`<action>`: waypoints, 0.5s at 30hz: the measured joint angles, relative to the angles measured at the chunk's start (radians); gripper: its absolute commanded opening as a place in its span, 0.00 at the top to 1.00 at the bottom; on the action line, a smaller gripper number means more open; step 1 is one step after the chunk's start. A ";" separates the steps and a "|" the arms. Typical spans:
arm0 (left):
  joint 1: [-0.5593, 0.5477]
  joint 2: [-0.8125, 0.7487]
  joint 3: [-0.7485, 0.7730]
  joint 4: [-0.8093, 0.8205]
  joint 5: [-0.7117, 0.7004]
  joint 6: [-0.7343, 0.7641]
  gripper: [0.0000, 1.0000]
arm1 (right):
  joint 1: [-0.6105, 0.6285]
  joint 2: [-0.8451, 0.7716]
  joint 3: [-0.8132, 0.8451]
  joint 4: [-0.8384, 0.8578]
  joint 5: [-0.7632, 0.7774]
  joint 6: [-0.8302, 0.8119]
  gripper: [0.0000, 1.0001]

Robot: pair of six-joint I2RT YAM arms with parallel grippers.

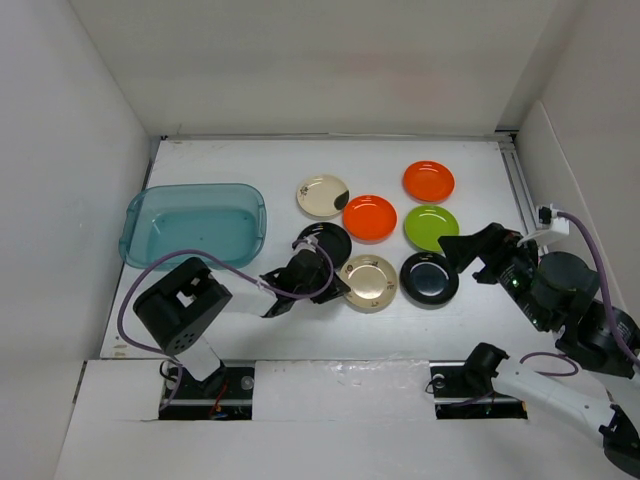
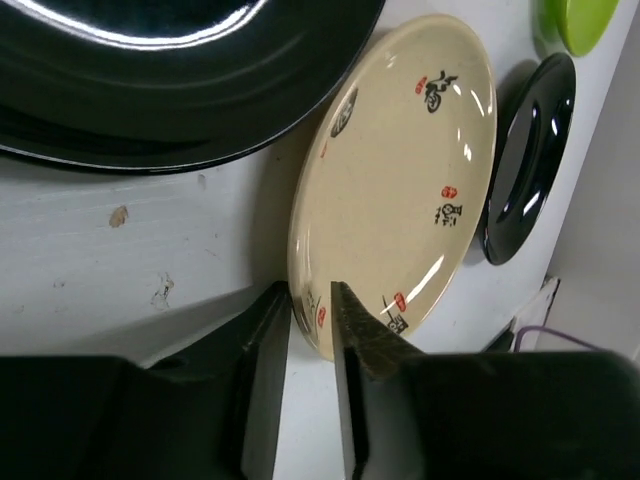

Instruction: Place the plates into the plastic bin on the countertop

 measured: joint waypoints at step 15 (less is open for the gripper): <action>-0.170 -0.124 0.182 -0.423 -0.303 -0.010 1.00 | 0.000 -0.008 0.000 0.000 -0.003 0.000 0.01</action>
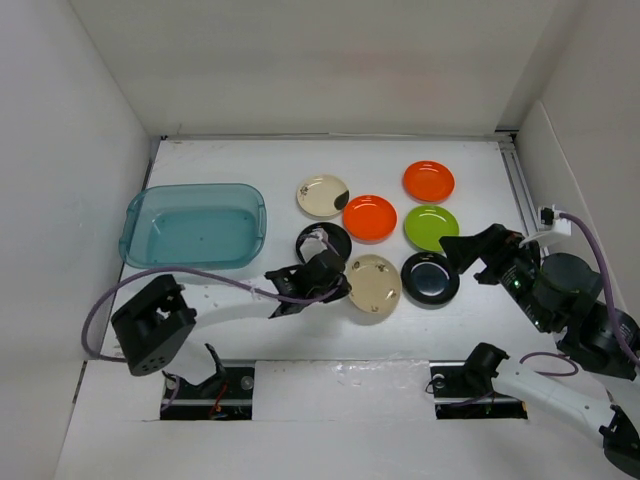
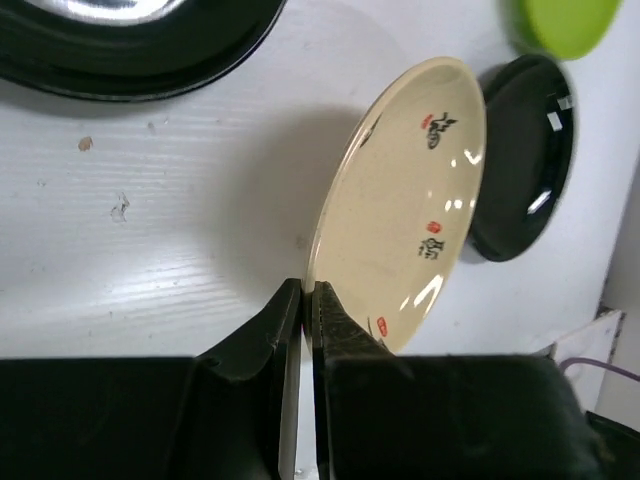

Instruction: Place the plates into the plastic bin on the countertop

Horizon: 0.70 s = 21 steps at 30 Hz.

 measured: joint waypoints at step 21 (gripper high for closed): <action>0.899 -0.265 0.254 -0.350 0.013 0.240 1.00 | 0.000 0.000 0.000 0.001 -0.045 -0.008 0.01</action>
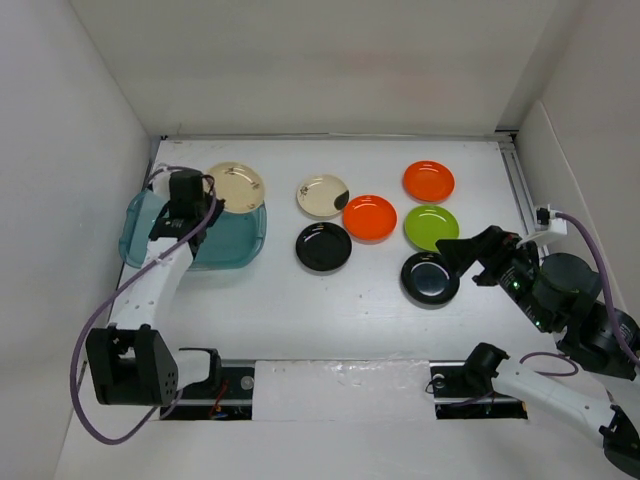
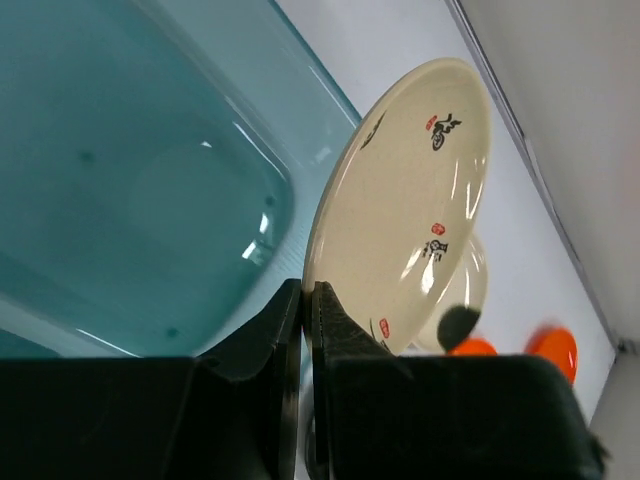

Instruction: Place the plates into the plastic bin on the countertop

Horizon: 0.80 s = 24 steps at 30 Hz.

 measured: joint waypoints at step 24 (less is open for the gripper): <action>0.153 0.078 -0.158 0.051 0.068 -0.007 0.02 | 0.000 0.000 -0.021 0.025 -0.039 0.000 0.01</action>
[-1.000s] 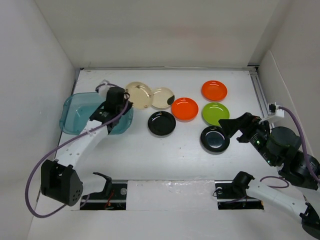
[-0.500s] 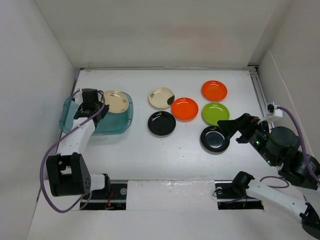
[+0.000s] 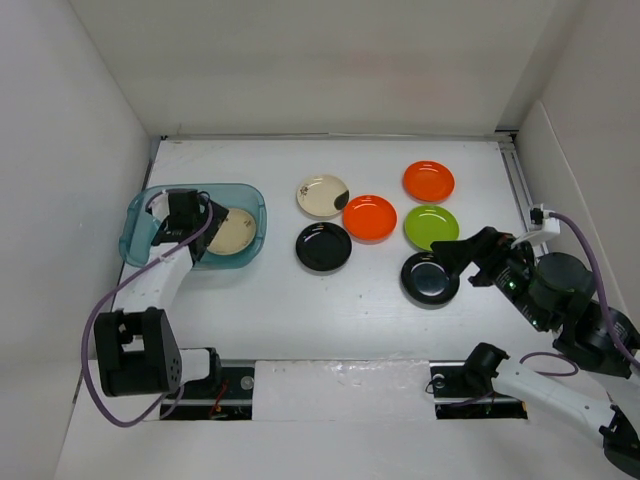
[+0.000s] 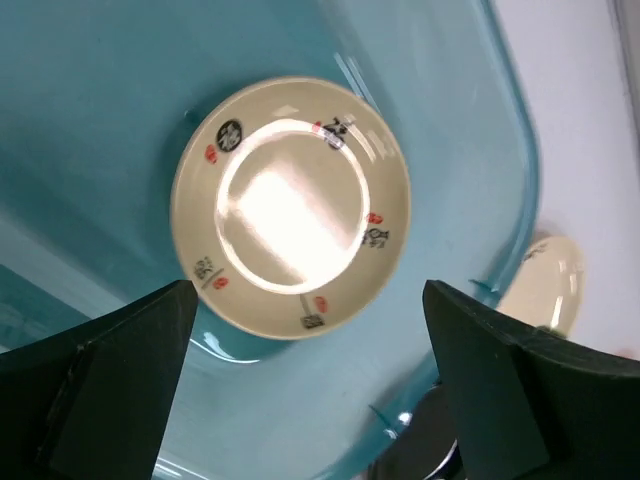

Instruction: Place the plates into the plastic bin on the countertop

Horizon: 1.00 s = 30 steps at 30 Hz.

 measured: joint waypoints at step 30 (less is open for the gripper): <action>-0.837 -0.054 -0.287 0.317 -0.122 -0.208 0.00 | 0.000 0.048 -0.020 0.040 0.010 0.000 0.01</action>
